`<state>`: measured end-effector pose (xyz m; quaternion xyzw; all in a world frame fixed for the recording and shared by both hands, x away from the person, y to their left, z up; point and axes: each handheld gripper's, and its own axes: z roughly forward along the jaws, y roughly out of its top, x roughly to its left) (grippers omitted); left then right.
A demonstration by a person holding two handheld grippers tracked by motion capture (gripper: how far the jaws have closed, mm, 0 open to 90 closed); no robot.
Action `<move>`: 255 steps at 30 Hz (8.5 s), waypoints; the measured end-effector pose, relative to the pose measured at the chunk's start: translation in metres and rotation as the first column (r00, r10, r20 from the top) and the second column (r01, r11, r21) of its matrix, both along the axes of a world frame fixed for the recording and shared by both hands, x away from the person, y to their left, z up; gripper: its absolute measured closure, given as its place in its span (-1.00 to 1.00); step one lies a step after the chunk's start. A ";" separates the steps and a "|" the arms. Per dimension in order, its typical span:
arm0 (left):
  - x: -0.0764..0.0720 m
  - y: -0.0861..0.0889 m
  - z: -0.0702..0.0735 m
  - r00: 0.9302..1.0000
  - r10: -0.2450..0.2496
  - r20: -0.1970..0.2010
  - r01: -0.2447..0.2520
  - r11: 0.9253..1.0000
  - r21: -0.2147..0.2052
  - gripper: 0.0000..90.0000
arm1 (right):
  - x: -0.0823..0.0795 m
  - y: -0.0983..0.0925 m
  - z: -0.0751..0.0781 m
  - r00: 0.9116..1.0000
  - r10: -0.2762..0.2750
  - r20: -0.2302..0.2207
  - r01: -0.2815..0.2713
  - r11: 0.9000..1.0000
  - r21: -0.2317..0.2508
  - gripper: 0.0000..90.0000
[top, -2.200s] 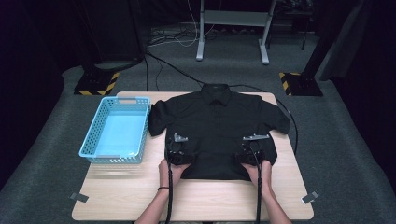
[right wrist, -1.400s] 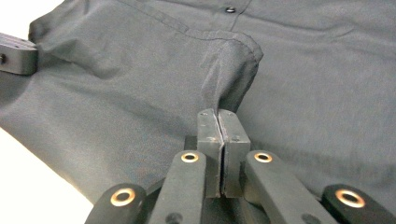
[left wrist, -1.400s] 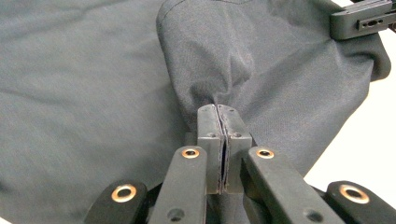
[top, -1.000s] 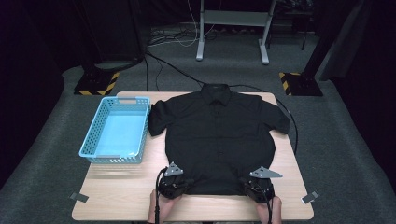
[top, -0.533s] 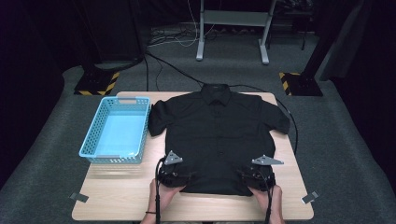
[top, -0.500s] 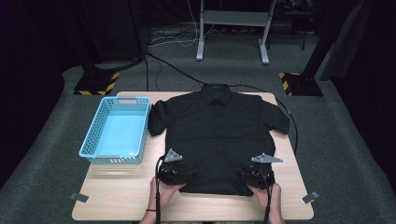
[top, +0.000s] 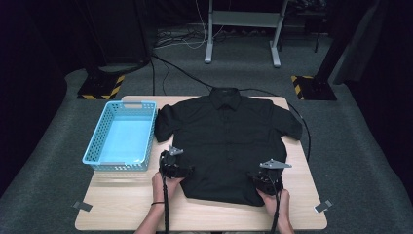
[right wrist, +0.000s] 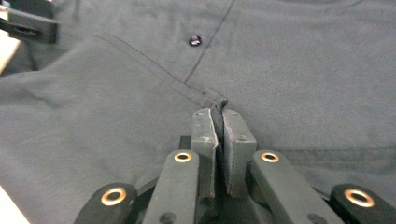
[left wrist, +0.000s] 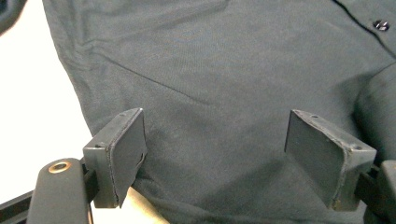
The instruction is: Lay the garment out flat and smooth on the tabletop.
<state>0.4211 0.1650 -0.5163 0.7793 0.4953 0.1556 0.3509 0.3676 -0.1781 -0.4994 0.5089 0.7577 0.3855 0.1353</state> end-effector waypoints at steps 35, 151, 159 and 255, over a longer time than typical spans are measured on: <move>-0.009 -0.003 -0.009 0.995 -0.024 0.099 0.019 0.998 0.056 -0.54 | -0.065 -0.047 0.027 0.986 -0.015 0.164 0.012 1.000 0.019 -0.07; -0.009 0.005 -0.010 0.990 -0.126 0.060 0.121 0.989 0.084 -1.00 | -0.005 -0.005 -0.003 0.998 -0.036 0.053 0.039 0.998 -0.046 -0.70; -0.009 0.005 -0.010 0.990 -0.126 0.060 0.120 0.989 0.084 -1.00 | -0.015 0.038 -0.009 0.997 0.076 0.026 -0.074 0.993 -0.094 -0.49; -0.009 0.005 -0.010 0.990 -0.126 0.060 0.121 0.989 0.083 -0.99 | -0.139 -0.079 0.048 0.949 -0.207 0.236 0.228 0.972 -0.063 0.36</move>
